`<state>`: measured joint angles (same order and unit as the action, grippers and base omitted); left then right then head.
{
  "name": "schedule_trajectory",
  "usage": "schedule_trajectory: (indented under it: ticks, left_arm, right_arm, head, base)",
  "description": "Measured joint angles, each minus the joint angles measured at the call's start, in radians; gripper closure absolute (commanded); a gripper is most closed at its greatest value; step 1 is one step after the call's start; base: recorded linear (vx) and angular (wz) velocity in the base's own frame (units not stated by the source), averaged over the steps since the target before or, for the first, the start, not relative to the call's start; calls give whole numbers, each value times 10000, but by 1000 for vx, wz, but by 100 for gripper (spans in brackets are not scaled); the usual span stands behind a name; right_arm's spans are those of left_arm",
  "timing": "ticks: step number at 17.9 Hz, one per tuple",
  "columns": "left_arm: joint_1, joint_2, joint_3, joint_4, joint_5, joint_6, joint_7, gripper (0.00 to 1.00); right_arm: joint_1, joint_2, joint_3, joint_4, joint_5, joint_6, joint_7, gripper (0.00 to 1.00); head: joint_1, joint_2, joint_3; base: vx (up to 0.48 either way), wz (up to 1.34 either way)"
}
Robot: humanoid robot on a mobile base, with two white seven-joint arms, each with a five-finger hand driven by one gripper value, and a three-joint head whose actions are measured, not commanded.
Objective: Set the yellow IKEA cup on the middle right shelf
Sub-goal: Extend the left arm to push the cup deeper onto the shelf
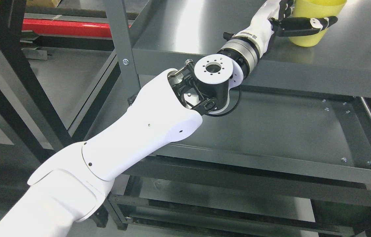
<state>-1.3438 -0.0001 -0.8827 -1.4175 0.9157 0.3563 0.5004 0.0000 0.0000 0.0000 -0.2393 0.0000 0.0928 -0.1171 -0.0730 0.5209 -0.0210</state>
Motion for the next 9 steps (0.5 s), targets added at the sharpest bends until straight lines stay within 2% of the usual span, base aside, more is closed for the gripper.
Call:
schedule_trajectory:
  ticks: [7,8,9]
  left_arm:
    - [-1,0,-47,9,-306,5,-3,2]
    - [4,0,-44,9,-330,-5,-4,9]
    - [16,0,-38,9,-348,-25,-4,26]
  right_arm:
    - [0,0,0,0,0,0,0,1]
    - [0,0,0,0,0,0,0,1]
    - [0,0,0,0,0,0,0,1]
  head:
    - [0,0,0]
    - [0,0,0]
    - [0,0,0]
  base:
    - [0,0]
    - [0,0]
    - [0,0]
